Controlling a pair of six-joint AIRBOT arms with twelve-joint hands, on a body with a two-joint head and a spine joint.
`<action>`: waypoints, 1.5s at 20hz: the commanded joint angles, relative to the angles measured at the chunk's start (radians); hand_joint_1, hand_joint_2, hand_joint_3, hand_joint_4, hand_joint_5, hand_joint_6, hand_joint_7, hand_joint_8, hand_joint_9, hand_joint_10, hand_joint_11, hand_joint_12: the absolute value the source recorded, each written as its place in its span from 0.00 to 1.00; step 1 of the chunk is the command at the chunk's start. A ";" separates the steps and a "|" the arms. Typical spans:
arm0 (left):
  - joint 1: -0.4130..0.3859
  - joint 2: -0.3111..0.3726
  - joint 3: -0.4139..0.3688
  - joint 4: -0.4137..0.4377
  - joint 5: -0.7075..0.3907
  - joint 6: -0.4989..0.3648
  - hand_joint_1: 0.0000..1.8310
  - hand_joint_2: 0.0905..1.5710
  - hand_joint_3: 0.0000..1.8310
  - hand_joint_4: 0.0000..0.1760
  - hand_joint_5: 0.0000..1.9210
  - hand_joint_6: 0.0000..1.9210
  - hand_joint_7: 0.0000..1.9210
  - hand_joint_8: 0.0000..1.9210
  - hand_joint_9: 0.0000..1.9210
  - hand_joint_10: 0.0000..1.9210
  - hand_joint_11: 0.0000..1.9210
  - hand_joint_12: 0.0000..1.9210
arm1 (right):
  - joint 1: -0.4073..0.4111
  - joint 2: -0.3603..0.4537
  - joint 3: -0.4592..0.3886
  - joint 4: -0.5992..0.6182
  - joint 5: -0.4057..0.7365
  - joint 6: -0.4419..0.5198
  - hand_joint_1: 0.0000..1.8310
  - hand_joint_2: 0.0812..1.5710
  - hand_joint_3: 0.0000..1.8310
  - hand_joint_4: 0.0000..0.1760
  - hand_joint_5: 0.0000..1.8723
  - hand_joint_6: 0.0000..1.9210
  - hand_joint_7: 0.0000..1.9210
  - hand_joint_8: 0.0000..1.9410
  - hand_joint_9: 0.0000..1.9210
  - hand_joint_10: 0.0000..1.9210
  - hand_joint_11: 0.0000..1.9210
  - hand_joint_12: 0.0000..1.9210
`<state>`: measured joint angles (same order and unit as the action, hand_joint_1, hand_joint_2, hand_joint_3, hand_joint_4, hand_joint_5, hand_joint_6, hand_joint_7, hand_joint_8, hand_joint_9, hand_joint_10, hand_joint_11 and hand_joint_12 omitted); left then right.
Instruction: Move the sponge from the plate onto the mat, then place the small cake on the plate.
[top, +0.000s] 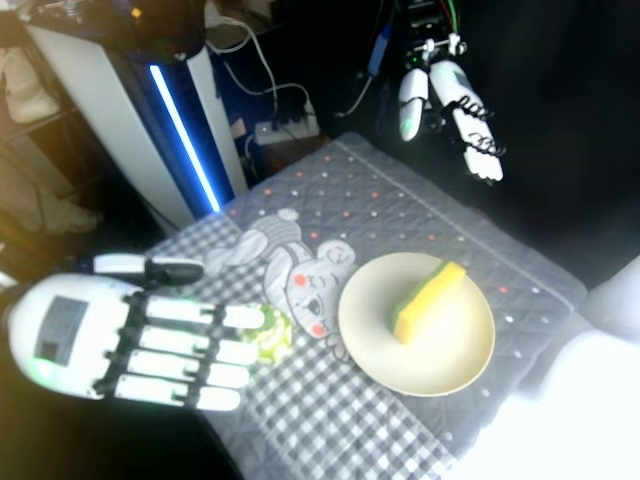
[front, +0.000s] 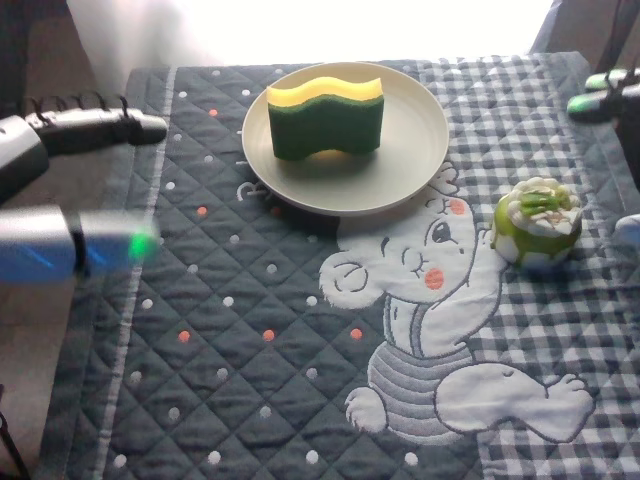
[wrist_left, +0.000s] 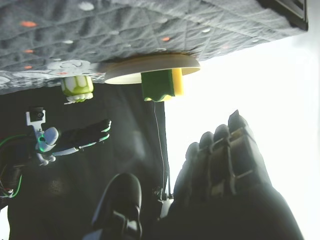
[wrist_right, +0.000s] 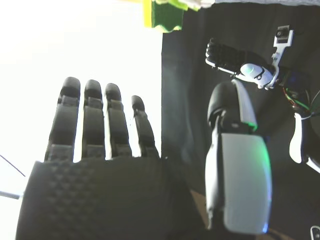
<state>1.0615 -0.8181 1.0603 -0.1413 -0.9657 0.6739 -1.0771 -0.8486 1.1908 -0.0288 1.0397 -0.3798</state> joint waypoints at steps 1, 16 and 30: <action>-0.022 -0.006 0.010 -0.015 -0.113 -0.005 0.47 0.61 0.00 0.30 0.16 0.00 0.11 0.00 0.11 0.01 0.00 0.39 | 0.010 0.001 0.005 0.033 0.112 0.003 0.41 0.66 0.00 0.26 0.24 0.00 0.17 0.00 0.16 0.00 0.15 0.05; -0.639 -0.452 0.423 0.267 0.572 0.203 0.47 0.52 0.00 0.63 0.20 0.00 0.19 0.01 0.18 0.01 0.00 0.43 | 0.010 0.003 -0.006 -0.050 0.143 0.009 0.32 0.67 0.00 0.79 0.23 0.00 0.15 0.00 0.14 0.00 0.16 0.03; -0.690 -0.699 0.695 0.186 0.798 0.370 0.69 0.68 0.00 0.00 0.57 0.30 0.51 0.62 0.56 0.43 0.49 0.68 | 0.010 -0.007 0.004 -0.074 0.149 0.010 0.34 0.67 0.00 0.69 0.27 0.01 0.18 0.00 0.17 0.01 0.19 0.03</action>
<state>0.3843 -1.5127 1.7531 0.0395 -0.0917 1.0363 -1.0771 -0.8558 1.1889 -0.1387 1.0718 -0.3759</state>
